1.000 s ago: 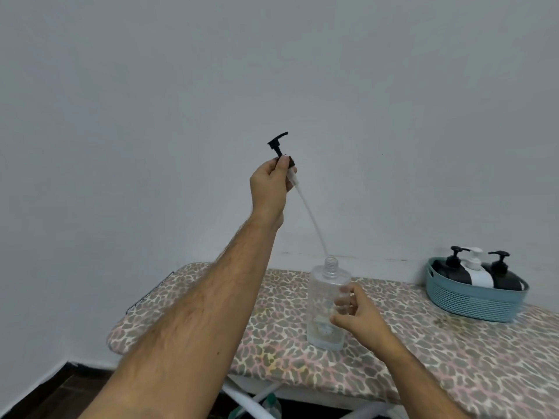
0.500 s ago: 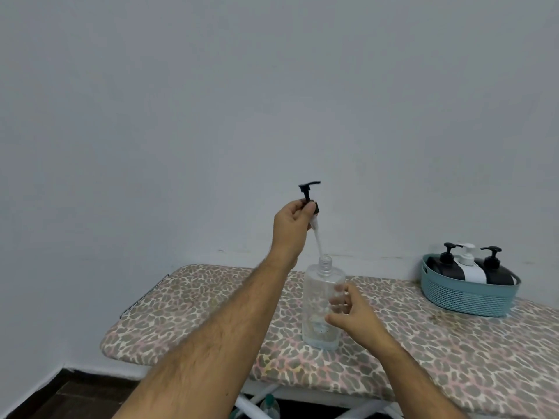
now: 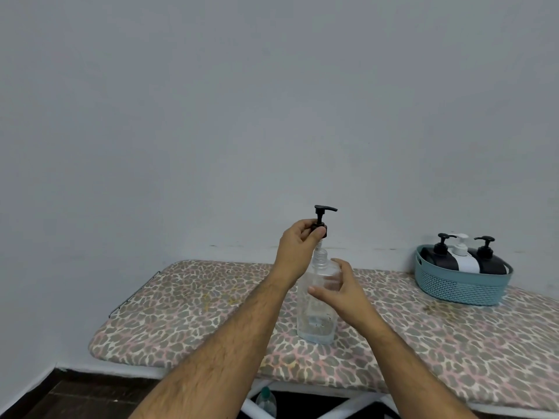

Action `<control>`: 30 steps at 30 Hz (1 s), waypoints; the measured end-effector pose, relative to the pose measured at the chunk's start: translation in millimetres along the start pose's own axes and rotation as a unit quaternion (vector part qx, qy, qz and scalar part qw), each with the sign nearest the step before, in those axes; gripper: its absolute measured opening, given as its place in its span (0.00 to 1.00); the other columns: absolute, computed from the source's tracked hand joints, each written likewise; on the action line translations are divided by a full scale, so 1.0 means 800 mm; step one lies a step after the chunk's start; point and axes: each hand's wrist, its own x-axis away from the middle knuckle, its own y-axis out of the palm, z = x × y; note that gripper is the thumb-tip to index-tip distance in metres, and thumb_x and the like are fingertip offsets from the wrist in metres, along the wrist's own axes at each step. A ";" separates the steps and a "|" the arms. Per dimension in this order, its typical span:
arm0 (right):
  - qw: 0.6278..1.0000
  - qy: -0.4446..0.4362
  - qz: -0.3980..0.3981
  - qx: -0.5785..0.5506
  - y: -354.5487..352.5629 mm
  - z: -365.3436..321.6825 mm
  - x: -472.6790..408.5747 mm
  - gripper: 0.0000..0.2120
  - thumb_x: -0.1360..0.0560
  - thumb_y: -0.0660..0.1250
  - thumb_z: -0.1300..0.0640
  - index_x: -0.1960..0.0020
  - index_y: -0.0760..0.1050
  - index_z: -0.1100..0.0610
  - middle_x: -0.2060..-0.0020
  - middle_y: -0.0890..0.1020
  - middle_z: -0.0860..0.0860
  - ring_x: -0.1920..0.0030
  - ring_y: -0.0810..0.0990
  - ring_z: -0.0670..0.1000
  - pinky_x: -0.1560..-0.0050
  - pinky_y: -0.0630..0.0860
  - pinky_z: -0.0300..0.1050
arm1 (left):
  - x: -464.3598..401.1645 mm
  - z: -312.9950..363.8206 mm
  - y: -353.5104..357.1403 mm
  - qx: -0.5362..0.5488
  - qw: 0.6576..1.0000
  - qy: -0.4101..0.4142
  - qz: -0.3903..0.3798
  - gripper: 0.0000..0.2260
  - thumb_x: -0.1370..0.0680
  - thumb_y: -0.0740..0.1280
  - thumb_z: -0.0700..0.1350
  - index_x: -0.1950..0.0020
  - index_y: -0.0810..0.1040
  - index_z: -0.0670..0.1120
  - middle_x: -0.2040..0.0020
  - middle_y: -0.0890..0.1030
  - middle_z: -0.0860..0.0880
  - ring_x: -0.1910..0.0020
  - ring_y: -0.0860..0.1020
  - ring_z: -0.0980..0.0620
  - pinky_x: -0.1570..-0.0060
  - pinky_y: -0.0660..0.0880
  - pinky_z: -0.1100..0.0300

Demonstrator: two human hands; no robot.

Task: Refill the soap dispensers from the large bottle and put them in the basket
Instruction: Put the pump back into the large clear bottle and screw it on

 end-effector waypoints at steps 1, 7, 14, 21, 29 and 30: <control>1.000 -0.003 0.004 0.002 0.001 -0.004 -0.002 0.41 0.31 0.79 0.46 0.27 0.60 0.44 0.40 0.74 0.50 0.40 0.76 0.48 0.44 0.76 0.46 | 0.000 -0.001 0.000 0.000 1.000 0.001 0.001 0.11 0.20 0.67 0.43 0.39 0.78 0.44 0.46 0.84 0.51 0.45 0.81 0.58 0.42 0.75 0.63; 0.998 -0.016 0.042 0.037 0.010 -0.015 -0.011 0.43 0.36 0.79 0.40 0.27 0.62 0.46 0.37 0.73 0.45 0.41 0.77 0.46 0.45 0.78 0.48 | 0.002 -0.010 -0.001 -0.019 1.000 -0.002 -0.014 0.10 0.20 0.67 0.44 0.40 0.78 0.46 0.45 0.84 0.52 0.45 0.81 0.59 0.43 0.74 0.64; 0.998 -0.002 0.050 0.037 0.010 -0.011 -0.008 0.38 0.34 0.79 0.42 0.31 0.64 0.44 0.50 0.77 0.46 0.48 0.77 0.41 0.53 0.75 0.40 | 0.010 -0.031 -0.006 -0.048 0.997 -0.027 -0.051 0.08 0.19 0.66 0.45 0.41 0.79 0.48 0.45 0.84 0.52 0.45 0.81 0.60 0.39 0.74 0.60; 0.999 0.005 0.034 0.006 0.012 -0.009 -0.007 0.32 0.32 0.79 0.49 0.36 0.64 0.42 0.52 0.81 0.49 0.50 0.80 0.43 0.57 0.74 0.39 | 0.006 -0.032 -0.023 -0.151 0.984 0.018 -0.088 0.10 0.22 0.69 0.48 0.41 0.81 0.51 0.47 0.84 0.55 0.44 0.80 0.60 0.34 0.71 0.53; 1.000 0.001 0.024 0.011 0.010 -0.003 -0.011 0.34 0.36 0.80 0.45 0.37 0.66 0.40 0.51 0.81 0.53 0.52 0.83 0.47 0.52 0.81 0.46 | 0.002 -0.018 -0.037 -0.134 0.974 -0.021 -0.179 0.11 0.18 0.64 0.43 0.36 0.76 0.49 0.42 0.83 0.52 0.41 0.80 0.60 0.35 0.71 0.61; 1.000 0.000 0.024 0.011 0.010 -0.001 -0.012 0.34 0.38 0.80 0.44 0.38 0.66 0.39 0.51 0.82 0.53 0.52 0.84 0.47 0.50 0.82 0.49 | 0.003 -0.016 -0.037 -0.125 0.973 -0.031 -0.190 0.11 0.17 0.62 0.43 0.35 0.76 0.49 0.42 0.83 0.51 0.41 0.79 0.61 0.38 0.71 0.64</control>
